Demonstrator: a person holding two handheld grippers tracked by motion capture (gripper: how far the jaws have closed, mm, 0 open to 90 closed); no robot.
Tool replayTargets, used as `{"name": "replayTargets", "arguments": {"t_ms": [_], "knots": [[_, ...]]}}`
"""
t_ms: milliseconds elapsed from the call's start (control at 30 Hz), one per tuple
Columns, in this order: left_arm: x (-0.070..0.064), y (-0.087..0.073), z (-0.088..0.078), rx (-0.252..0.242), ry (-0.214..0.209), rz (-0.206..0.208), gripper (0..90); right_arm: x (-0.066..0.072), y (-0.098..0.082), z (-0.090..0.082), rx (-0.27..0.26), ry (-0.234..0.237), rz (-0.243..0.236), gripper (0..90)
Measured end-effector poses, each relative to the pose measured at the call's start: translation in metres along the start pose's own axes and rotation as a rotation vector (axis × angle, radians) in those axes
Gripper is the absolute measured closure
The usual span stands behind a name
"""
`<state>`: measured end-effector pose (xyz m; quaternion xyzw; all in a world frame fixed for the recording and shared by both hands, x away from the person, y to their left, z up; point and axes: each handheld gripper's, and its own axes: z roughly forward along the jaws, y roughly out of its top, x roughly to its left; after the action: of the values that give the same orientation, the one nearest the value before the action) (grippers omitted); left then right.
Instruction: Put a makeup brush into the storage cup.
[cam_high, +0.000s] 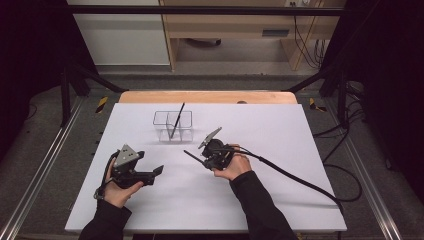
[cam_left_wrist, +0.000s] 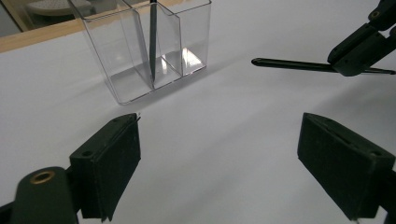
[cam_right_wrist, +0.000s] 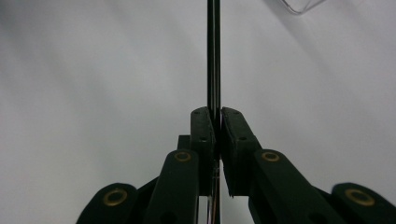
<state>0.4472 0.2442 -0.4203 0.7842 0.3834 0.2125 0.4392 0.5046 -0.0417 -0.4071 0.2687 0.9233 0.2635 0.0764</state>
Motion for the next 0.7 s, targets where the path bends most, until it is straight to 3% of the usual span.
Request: {"name": "replayTargets", "arguments": {"t_ms": [267,433,467,700], "knots": [[-0.006,0.004,-0.002,-0.007,-0.018,0.043,11.2,0.007,-0.002,-0.013,-0.009,0.030,-0.030,84.5],[-0.010,0.009,-0.004,-0.011,-0.026,0.093,10.5,0.009,-0.003,-0.017,-0.004,0.056,-0.048,84.5],[-0.012,0.011,-0.005,-0.006,-0.027,0.131,10.0,0.010,-0.003,-0.018,-0.003,0.064,-0.055,84.5],[-0.020,0.019,-0.010,-0.003,-0.054,0.197,9.9,0.014,-0.005,-0.022,0.002,0.094,-0.073,84.5]]}}
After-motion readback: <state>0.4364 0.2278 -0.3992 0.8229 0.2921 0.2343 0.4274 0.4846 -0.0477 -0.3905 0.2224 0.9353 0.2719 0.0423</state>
